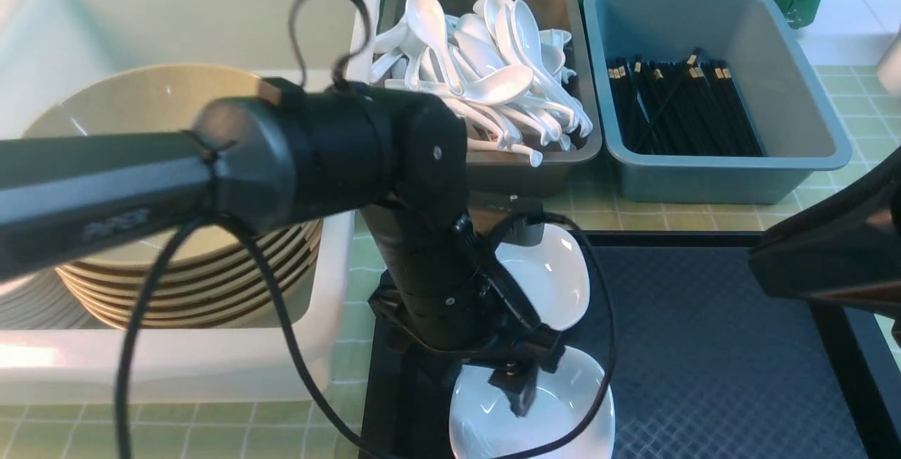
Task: On green table put chopsticks spoon bowls plates into blue grey white boxes.
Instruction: 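Grasp the small white bowl on the black tray by its rim with the left gripper, then place the white bowl into the white bin with the other dishes with the left gripper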
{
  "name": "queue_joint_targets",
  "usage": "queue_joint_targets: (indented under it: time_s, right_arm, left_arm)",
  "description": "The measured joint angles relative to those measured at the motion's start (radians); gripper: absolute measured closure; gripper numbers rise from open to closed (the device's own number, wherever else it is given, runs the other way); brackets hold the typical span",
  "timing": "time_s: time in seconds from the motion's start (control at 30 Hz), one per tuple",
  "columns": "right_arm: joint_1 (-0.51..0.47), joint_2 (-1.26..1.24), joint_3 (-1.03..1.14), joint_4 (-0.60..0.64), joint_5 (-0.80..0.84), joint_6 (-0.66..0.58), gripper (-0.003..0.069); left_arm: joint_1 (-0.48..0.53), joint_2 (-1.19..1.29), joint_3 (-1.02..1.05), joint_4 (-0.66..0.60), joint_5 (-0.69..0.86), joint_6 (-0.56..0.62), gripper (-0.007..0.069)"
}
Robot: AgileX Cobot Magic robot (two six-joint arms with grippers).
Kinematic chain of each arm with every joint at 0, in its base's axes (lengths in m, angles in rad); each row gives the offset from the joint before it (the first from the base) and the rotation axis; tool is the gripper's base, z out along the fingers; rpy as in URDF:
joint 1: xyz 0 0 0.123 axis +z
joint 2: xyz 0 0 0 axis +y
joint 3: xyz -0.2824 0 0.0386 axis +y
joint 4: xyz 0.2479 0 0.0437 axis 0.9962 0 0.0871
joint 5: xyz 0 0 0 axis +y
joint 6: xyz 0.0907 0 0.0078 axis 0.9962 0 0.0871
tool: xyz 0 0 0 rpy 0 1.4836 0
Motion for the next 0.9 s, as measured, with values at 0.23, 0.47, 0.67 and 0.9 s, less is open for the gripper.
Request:
queue_joint_targets:
  time_s: [0.23,0.47,0.67,0.9]
  right_arm:
    - [0.000,0.000,0.000,0.000,-0.009,0.001,0.0513]
    - [0.000,0.000,0.000,0.000,-0.010,0.001,0.0508]
    - [0.000,0.000,0.000,0.000,-0.020,0.001,0.0504]
    - [0.000,0.000,0.000,0.000,-0.039,-0.007,0.0501]
  left_arm:
    - [0.000,0.074,0.000,0.023,-0.069,0.015,0.0113]
    - [0.038,0.113,-0.011,-0.001,-0.048,0.024,0.0423]
    - [0.076,0.081,-0.058,-0.089,0.049,0.111,0.0603]
    - [0.093,-0.132,-0.104,-0.060,0.178,0.130,0.0609]
